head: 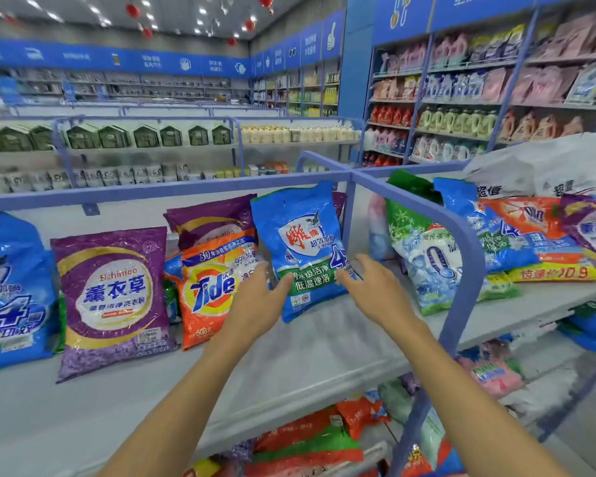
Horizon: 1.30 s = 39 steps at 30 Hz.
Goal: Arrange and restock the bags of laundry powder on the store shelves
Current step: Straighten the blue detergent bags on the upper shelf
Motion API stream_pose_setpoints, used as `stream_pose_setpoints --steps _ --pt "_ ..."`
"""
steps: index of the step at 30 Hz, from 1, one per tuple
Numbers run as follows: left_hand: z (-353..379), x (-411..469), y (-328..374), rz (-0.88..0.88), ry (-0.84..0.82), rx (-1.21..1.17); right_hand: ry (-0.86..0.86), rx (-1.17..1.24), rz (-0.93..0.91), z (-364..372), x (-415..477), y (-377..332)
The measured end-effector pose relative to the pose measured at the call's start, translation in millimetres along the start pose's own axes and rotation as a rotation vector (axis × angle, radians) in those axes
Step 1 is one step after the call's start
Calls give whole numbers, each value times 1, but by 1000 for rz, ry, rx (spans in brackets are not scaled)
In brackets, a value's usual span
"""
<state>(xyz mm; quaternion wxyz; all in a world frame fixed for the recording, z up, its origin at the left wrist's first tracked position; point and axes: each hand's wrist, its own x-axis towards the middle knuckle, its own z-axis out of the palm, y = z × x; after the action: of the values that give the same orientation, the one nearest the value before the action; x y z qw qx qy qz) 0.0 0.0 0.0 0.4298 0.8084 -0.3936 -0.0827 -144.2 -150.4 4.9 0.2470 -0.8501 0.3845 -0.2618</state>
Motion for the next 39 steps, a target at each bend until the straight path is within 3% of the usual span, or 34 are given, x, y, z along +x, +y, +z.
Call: stream_pose_setpoints --steps 4,11,16,19,25,29,33,39 --pt "27 32 -2 -125 12 -150 -70 141 116 12 38 16" --pt "56 70 1 -294 190 -156 -242 650 151 56 88 37" --pt "48 72 -4 -396 241 -590 -377 796 185 49 85 43" --pt "37 66 -7 -415 223 -758 -471 948 207 48 64 42" --pt "-13 42 -2 -289 191 -974 -477 1309 201 36 45 11" --pt "-39 23 -9 -231 281 -937 -376 1294 93 31 40 -24" --pt "-66 0 -20 -219 450 -975 -305 1271 115 49 26 -65" --pt "-124 -35 -60 -272 599 -1012 -318 1252 36 88 -5 -134"
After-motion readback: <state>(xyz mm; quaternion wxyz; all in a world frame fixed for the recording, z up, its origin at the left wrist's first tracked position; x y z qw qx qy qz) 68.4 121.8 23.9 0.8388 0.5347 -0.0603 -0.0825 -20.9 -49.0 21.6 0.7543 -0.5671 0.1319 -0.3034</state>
